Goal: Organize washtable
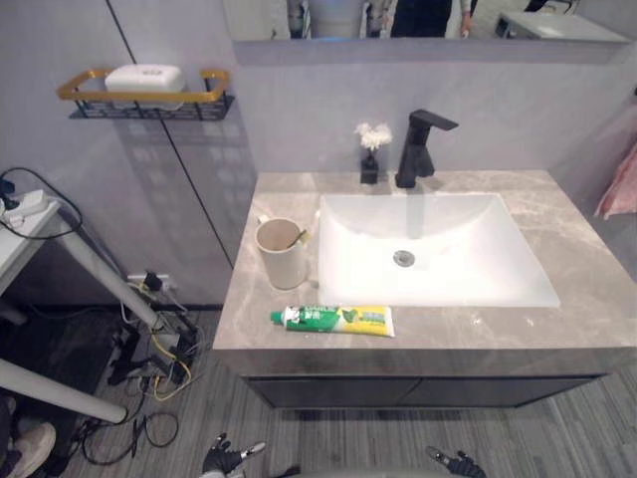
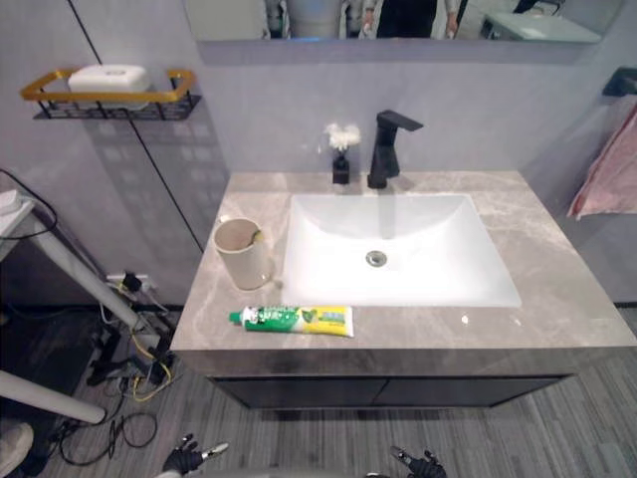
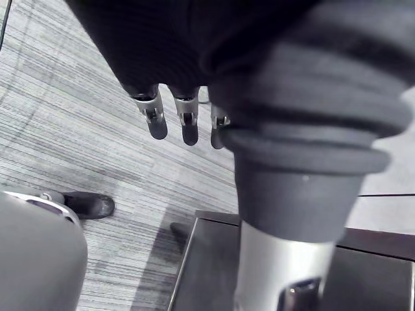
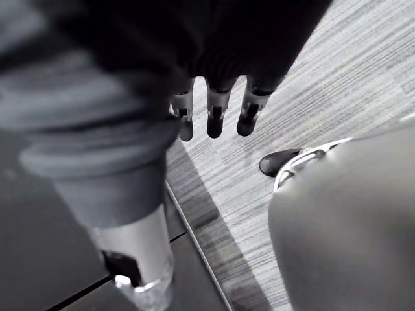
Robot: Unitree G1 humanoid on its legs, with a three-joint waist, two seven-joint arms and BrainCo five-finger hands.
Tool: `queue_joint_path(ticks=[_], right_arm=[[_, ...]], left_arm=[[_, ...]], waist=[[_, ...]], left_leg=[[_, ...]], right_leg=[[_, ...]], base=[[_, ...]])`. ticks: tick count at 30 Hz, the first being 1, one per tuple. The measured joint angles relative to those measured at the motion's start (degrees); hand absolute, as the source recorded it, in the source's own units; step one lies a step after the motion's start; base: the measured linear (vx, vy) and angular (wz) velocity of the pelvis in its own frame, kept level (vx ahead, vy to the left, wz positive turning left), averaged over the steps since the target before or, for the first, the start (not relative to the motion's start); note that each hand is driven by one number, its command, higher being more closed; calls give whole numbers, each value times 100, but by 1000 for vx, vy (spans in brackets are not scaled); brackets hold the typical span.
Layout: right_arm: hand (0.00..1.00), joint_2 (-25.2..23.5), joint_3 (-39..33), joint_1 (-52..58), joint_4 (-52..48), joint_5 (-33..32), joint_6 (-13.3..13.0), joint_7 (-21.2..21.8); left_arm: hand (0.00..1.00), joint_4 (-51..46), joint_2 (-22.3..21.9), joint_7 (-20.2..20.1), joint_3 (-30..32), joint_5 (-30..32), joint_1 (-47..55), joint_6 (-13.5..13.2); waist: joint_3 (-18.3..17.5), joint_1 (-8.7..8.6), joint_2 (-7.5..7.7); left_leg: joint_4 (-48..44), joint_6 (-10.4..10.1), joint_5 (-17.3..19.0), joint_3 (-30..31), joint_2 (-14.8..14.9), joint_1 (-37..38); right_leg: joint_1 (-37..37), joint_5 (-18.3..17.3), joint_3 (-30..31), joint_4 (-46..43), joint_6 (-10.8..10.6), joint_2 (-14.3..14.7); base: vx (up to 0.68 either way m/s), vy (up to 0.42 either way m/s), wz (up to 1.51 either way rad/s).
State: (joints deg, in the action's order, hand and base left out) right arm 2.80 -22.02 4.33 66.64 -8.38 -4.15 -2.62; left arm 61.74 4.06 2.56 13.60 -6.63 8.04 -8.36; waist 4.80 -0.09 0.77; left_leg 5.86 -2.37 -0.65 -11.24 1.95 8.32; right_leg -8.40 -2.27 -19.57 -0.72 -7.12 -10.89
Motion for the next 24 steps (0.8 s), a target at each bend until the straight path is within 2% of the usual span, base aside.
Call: queue_joint_path(ticks=[3,10,12,13,18,20,22,23,24], right_arm=[[0,0,-6,3,3,0,1,1],[0,-13,5,-55,4,0,0,5],[0,-12,4,-47,4,-1,1,5],[0,-9,1,-50,2,-2,1,5],[0,-32,1,-127,-47,0,4,10],[0,-84,4,-191,-78,0,6,7],[0,-179,8,-184,-139,1,15,10],[0,-174,12,-138,-146,1,19,10],[0,-160,73,-87,-168,1,20,8]], left_arm=[[0,76,16,1,2,0,-28,-40],[0,111,30,6,8,1,-14,-79],[0,119,44,9,16,-2,-6,-78],[0,121,44,8,49,-4,3,-78],[0,103,79,9,62,-18,4,-81],[0,56,151,9,64,-17,-40,-87],[0,4,238,7,193,-15,-56,-74],[0,-50,224,9,237,-15,-58,-59],[0,-143,192,10,236,-16,-48,-53]], waist=[[2,95,6],[6,113,22],[22,112,47],[58,115,106],[156,175,174],[215,238,225],[305,210,373],[320,206,384],[313,251,361]], left_leg=[[-6,0,0,44,0,0],[-2,-1,1,126,0,-1],[-37,-1,1,96,0,31],[-44,0,6,45,1,48],[-78,19,59,-342,-8,-122],[-553,30,327,-539,39,-500],[-1404,161,743,-623,130,-992],[-1535,222,825,-607,134,-1071],[-1573,293,904,-634,169,-1138]], right_leg=[[-27,12,7,5,20,16],[-33,-19,80,0,86,24],[-44,-10,114,-13,99,24],[-16,-10,175,-53,100,19],[578,55,700,-354,106,-32],[819,199,919,-312,104,-38],[974,355,962,-234,229,-41],[979,402,973,-201,291,-30],[953,626,1010,19,551,28]], base=[[2,-8,2],[-28,-21,5],[-39,-14,-10],[-47,-4,-25],[-87,17,-47],[-83,20,-54],[-81,38,-32],[-40,78,-23],[-56,72,-33]])
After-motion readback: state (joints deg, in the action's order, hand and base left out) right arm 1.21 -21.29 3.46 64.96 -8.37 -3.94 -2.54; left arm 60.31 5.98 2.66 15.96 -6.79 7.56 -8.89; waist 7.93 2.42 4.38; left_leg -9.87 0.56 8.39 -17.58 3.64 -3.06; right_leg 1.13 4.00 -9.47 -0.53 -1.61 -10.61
